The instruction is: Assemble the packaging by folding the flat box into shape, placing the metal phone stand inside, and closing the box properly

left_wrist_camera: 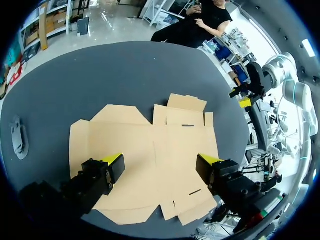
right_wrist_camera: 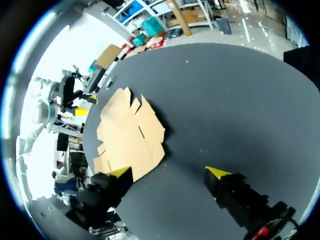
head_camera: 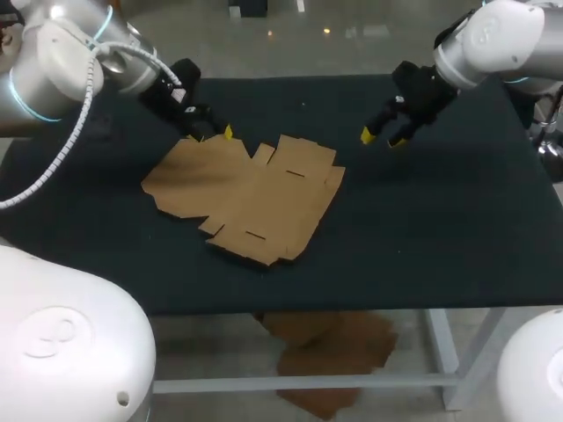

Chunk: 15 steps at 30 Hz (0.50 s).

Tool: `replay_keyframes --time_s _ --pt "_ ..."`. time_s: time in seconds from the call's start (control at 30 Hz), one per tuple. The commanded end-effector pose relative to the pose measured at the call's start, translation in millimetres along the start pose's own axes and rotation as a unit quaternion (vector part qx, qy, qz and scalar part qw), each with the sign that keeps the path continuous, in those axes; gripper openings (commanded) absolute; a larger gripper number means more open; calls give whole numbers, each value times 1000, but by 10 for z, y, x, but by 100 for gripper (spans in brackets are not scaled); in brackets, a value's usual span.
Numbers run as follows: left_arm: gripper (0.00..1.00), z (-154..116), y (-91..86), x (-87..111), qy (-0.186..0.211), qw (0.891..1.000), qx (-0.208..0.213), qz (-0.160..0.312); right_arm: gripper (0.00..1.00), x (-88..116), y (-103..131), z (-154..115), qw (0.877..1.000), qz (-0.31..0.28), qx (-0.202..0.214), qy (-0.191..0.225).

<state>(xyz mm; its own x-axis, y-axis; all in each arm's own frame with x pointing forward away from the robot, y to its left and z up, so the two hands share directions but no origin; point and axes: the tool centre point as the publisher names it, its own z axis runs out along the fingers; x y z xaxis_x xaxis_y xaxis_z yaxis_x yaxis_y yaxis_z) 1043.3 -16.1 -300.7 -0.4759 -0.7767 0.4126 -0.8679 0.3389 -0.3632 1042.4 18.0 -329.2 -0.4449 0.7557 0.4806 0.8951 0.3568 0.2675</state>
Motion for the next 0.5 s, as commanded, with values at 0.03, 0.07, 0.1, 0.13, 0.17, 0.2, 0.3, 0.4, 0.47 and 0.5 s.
replay_keyframes --time_s 0.03,0.07,0.1,0.13,0.17,0.2,0.3,0.4,0.47,0.5 --pt "100 -104 139 57 -143 990 7 -11 100 -50 247 175 996 -21 81 16" --pt "100 -117 157 60 -144 989 5 -18 100 -42 275 201 996 -30 86 20" --pt "100 -125 167 61 -147 989 3 -22 100 -39 299 221 995 -34 88 21" --pt "100 -140 193 66 -151 988 3 -28 100 -36 339 257 994 -48 93 20" --pt "100 -149 205 68 -153 988 2 -34 100 -34 357 278 993 -59 99 22" --pt "100 -165 226 73 -157 987 1 -43 100 -33 395 319 991 -74 104 26" --pt "100 -203 279 93 -159 986 1 -56 100 -29 487 422 987 -103 119 36" --pt "100 -222 336 121 -164 984 2 -66 100 -17 567 549 982 -124 136 47" --pt "100 -228 364 133 -168 983 3 -72 100 0 608 632 979 -133 146 51" --pt "100 -229 380 139 -170 982 2 -80 100 11 629 677 978 -135 152 50"
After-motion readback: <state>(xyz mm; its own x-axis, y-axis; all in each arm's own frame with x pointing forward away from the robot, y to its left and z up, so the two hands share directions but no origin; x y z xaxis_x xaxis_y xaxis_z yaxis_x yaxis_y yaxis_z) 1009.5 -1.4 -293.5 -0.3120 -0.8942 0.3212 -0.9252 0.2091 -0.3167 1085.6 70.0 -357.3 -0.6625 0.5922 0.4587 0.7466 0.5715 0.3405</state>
